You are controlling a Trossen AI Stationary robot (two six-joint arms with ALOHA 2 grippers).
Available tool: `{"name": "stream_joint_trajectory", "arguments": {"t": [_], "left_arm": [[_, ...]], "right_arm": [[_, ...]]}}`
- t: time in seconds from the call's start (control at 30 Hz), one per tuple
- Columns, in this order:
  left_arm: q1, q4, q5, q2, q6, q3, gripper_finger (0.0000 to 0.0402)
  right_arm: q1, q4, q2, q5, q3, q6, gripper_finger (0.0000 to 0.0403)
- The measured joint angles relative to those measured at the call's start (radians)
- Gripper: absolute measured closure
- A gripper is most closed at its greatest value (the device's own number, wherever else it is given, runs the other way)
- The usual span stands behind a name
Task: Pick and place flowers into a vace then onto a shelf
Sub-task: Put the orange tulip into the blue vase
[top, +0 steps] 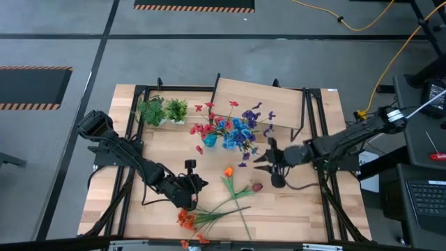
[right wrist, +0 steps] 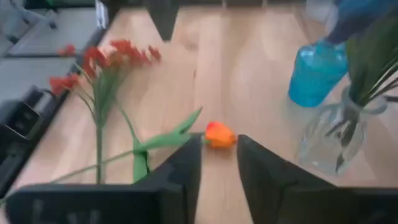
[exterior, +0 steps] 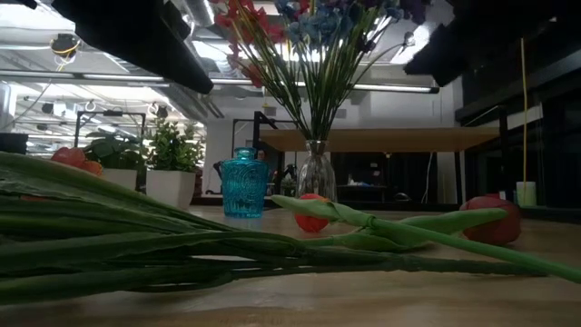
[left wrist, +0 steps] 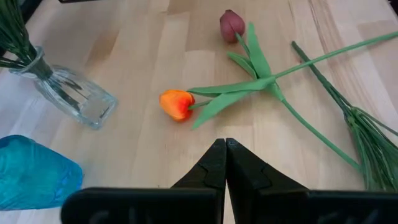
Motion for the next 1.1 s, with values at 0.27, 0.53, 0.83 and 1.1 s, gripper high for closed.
{"name": "stream_joint_trajectory", "arguments": {"t": [0.27,0.53,0.83,1.1], "left_arm": [[0.0,0.0,0.001,0.0,0.001,0.0,0.04],[0.0,-0.014,0.001,0.0,0.001,0.0,0.0396],[-0.002,-0.028,0.017,0.0,0.0,0.0,0.0398],[-0.026,-0.029,0.075,0.0,0.001,0.0,0.04]], "right_arm": [[0.146,-0.053,0.16,0.078,0.118,0.137,0.0396],[0.242,-0.307,0.383,0.15,0.362,0.295,0.04],[0.319,-0.506,0.591,0.191,0.615,0.475,0.0394],[0.38,-0.511,0.694,0.193,0.754,0.575,0.0394]]}}
